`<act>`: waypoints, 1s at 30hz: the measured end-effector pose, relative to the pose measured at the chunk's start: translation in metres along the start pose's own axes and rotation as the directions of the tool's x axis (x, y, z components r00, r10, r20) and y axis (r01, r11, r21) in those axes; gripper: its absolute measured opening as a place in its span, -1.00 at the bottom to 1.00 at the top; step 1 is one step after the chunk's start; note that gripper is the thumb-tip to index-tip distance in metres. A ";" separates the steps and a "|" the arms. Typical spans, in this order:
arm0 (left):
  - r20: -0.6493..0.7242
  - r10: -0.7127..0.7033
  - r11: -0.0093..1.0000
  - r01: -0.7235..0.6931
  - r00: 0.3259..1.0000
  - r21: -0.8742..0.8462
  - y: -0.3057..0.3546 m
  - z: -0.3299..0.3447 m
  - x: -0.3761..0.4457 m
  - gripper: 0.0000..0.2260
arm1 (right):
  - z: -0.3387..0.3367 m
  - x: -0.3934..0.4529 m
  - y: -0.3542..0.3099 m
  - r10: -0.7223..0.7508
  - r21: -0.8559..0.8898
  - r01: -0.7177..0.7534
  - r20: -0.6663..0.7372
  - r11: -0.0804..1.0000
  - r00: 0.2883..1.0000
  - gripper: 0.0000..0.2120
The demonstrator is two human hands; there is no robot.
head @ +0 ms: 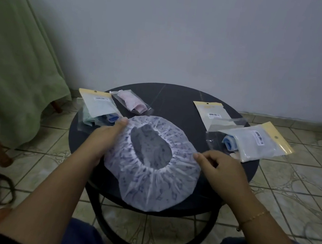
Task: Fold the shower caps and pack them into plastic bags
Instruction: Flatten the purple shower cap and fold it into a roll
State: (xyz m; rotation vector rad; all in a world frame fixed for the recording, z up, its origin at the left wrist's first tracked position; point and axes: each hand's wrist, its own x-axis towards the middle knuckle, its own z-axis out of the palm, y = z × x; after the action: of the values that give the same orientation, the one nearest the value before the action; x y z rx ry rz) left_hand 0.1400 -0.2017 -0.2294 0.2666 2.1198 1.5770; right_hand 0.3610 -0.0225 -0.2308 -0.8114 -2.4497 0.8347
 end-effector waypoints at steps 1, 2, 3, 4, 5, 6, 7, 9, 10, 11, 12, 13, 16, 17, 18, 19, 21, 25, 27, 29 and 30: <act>0.028 0.012 1.000 -0.013 1.000 0.026 0.000 0.001 -0.003 -0.56 | 0.001 0.001 0.000 0.001 0.024 0.000 -0.040 1.000 0.999 -0.75; 0.052 0.032 0.999 -0.034 0.998 0.032 -0.001 0.003 -0.003 -0.68 | 0.003 0.003 0.002 0.002 0.033 0.001 -0.079 0.999 0.997 -0.76; 0.071 0.040 0.999 -0.041 0.997 0.019 -0.001 0.004 -0.003 -0.78 | 0.005 0.006 0.002 0.014 0.054 -0.009 -0.100 0.998 0.995 -0.77; 0.087 0.037 0.999 -0.037 0.995 -0.003 0.000 0.005 -0.005 -0.82 | 0.007 0.008 0.002 0.046 0.096 -0.036 -0.098 0.995 0.994 -0.76; 0.112 0.031 0.999 -0.028 0.993 -0.024 0.002 0.005 -0.007 -0.84 | 0.009 0.010 0.002 0.094 0.156 -0.081 -0.077 0.984 0.993 -0.71; 0.141 0.036 0.999 -0.030 0.989 -0.044 0.003 0.006 -0.007 -0.84 | 0.011 0.012 0.001 0.141 0.219 -0.128 -0.045 0.967 0.989 -0.65; 0.178 0.043 0.998 -0.032 0.983 -0.062 0.005 0.008 -0.009 -0.83 | 0.013 0.014 0.000 0.177 0.274 -0.166 -0.016 0.947 0.984 -0.60; 0.256 0.062 0.994 -0.035 0.965 -0.107 0.006 0.010 -0.013 -0.82 | 0.017 0.018 -0.001 0.213 0.329 -0.203 0.004 0.922 0.977 -0.54; 0.287 0.073 0.992 -0.040 0.955 -0.121 0.006 0.011 -0.015 -0.80 | 0.018 0.020 -0.002 0.228 0.340 -0.217 0.008 0.915 0.974 -0.52; 0.307 0.077 0.991 -0.039 0.949 -0.128 0.006 0.012 -0.016 -0.79 | 0.019 0.022 -0.003 0.245 0.351 -0.234 0.014 0.907 0.969 -0.51; 0.318 0.082 0.991 -0.043 0.944 -0.128 0.006 0.012 -0.016 -0.78 | 0.020 0.024 -0.004 0.260 0.362 -0.249 0.019 0.899 0.966 -0.51; 0.324 0.088 0.991 -0.050 0.942 -0.126 0.007 0.012 -0.017 -0.78 | 0.021 0.026 -0.004 0.274 0.374 -0.262 0.021 0.890 0.962 -0.52; 0.293 0.097 0.993 -0.071 0.951 -0.098 0.006 0.012 -0.015 -0.74 | 0.025 0.030 -0.003 0.285 0.405 -0.260 -0.003 0.877 0.959 -0.64; 0.258 0.095 0.994 -0.078 0.962 -0.073 0.006 0.013 -0.015 -0.72 | 0.026 0.030 -0.003 0.280 0.405 -0.252 -0.010 0.879 0.960 -0.64; 0.209 0.099 0.995 -0.095 0.973 -0.029 0.005 0.012 -0.015 -0.71 | 0.027 0.030 -0.004 0.274 0.398 -0.245 -0.016 0.884 0.962 -0.62; 0.154 0.104 0.994 -0.109 0.983 0.024 0.006 0.012 -0.015 -0.72 | 0.028 0.031 -0.003 0.272 0.393 -0.241 -0.025 0.887 0.962 -0.60; 0.057 0.110 0.988 -0.115 0.992 0.100 0.004 0.011 -0.014 -0.71 | 0.028 0.030 -0.003 0.280 0.388 -0.240 -0.049 0.890 0.959 -0.59; -0.076 0.080 0.994 -0.074 0.994 0.079 0.001 0.006 -0.006 -0.70 | 0.023 0.032 0.003 0.326 0.337 -0.278 -0.093 0.899 0.941 -0.60; -0.121 0.059 0.998 -0.055 0.991 0.037 -0.001 0.005 0.000 -0.70 | 0.021 0.032 0.006 0.341 0.316 -0.295 -0.100 0.902 0.935 -0.55; -0.131 0.057 0.997 -0.050 0.990 0.059 -0.002 0.006 0.002 -0.70 | 0.020 0.032 0.007 0.336 0.295 -0.294 -0.104 0.909 0.936 -0.53; -0.134 0.062 0.996 -0.053 0.989 0.067 -0.004 0.007 0.004 -0.70 | 0.020 0.031 0.008 0.334 0.288 -0.293 -0.105 0.912 0.937 -0.54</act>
State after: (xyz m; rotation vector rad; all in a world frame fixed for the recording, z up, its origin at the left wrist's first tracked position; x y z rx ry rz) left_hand 0.1404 -0.1951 -0.2353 0.2498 2.2879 1.6039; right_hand 0.3295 -0.0056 -0.2442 -1.1368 -2.0421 1.1463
